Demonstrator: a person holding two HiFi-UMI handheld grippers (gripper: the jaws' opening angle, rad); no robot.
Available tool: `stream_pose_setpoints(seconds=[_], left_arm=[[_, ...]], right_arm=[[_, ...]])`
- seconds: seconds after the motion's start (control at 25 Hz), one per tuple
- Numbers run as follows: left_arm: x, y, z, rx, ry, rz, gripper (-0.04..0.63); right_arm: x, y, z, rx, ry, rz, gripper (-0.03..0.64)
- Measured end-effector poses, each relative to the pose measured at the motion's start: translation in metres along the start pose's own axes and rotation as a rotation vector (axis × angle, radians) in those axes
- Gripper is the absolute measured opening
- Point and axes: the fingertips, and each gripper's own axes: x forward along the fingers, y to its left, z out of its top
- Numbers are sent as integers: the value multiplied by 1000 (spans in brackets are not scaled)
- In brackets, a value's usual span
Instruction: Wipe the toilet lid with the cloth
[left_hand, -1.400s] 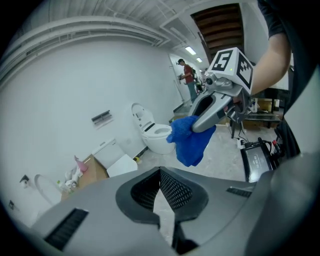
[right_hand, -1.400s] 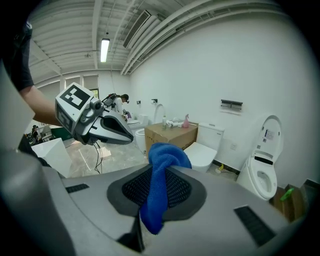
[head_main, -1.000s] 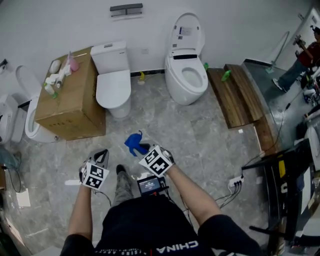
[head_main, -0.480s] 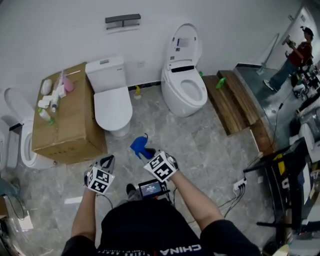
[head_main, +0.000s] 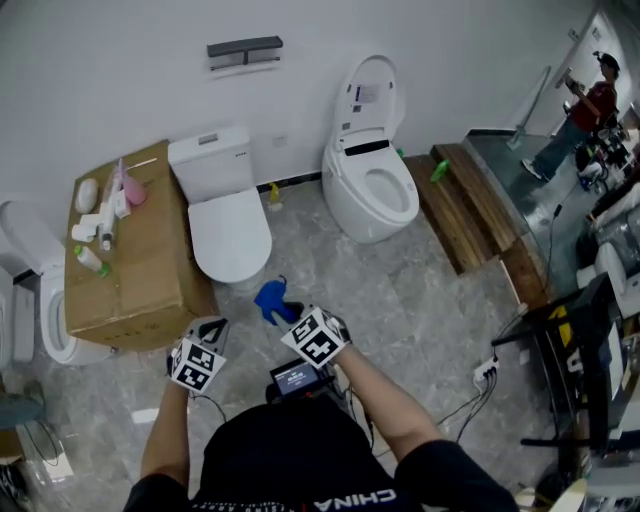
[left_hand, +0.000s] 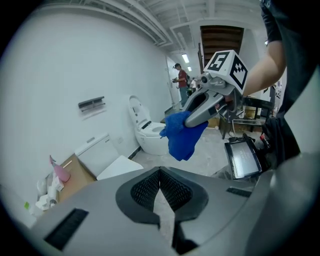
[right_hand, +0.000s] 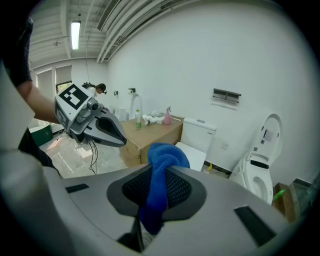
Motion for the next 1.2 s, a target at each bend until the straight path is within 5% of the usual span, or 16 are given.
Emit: stream_pose_setpoints(seconds=[0.28,0.68,1.2], left_arm=[[39,38,2,-79,22,4,11],[115,134,49,-145,78,59,11],[179,199,89,-199,116,121,11]], right_arm=[[49,-45,20,13,2,51,57],[120,-149,87,-118,-12,148,57],[176,-231,121,-50,-22,253,57]])
